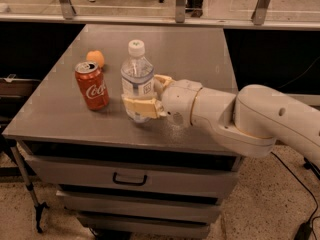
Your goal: Move blue plastic bottle near coke can
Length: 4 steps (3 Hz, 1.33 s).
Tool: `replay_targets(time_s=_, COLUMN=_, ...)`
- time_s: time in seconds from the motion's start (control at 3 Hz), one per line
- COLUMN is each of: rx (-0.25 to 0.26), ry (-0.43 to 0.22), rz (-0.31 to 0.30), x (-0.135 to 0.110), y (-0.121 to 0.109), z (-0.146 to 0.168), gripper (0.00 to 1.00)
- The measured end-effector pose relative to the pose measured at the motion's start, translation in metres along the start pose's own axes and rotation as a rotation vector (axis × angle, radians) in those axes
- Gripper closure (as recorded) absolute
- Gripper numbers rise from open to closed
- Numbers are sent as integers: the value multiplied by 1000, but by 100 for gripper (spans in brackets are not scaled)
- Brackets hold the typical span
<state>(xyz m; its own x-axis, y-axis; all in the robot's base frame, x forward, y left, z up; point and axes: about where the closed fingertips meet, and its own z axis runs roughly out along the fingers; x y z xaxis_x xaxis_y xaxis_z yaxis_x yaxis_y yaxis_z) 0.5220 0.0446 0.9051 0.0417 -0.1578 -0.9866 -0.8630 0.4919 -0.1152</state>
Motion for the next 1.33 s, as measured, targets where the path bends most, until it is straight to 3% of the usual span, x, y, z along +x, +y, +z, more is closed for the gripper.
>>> replay_targets(time_s=0.67, rx=-20, ry=15, rz=-74, x=-41, y=-11, z=10, gripper=100)
replay_targets(time_s=1.33, rx=-106, ry=51, rz=1, x=-27, y=-1, z=39, gripper=100)
